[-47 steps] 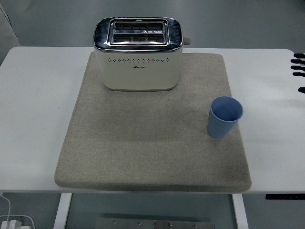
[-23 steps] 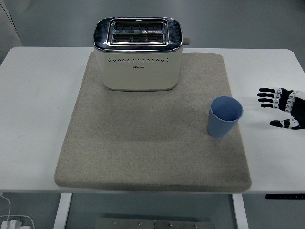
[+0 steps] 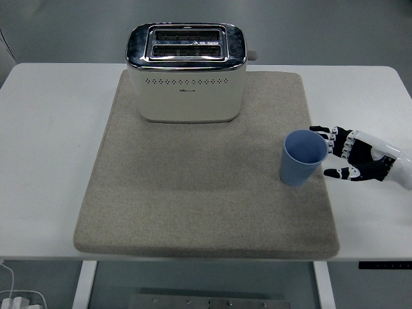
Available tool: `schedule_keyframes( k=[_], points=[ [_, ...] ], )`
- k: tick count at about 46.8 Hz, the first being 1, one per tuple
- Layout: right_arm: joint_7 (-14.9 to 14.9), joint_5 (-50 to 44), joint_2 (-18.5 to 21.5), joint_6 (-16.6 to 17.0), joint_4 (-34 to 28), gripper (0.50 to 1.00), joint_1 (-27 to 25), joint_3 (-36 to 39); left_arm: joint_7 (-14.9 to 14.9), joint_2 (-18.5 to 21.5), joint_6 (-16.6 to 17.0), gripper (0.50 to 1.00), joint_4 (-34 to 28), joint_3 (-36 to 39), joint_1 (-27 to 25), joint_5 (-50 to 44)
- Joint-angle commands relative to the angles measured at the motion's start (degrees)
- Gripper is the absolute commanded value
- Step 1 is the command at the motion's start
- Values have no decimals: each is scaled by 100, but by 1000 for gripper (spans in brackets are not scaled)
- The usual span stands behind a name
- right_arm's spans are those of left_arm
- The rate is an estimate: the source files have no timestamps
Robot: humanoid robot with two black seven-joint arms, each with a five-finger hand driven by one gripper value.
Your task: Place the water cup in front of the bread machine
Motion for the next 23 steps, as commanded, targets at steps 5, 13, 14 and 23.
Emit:
schedule_keyframes(
  k=[5,13,14,23],
  points=[
    [0,-10,160,-160,-23,928,17,-9,0,0,0,1000,0,-2,-1,0],
    [0,-10,275,-221,-32,930,26,-35,0,0,0,1000,0,-2,-1,0],
    [0,-10,275,-221,-23,930,17,-44,0,0,0,1000,0,-2,-1,0],
    [0,-18,380,-230,-32,930,44,-114,0,0,0,1000,0,-2,-1,0]
  ],
)
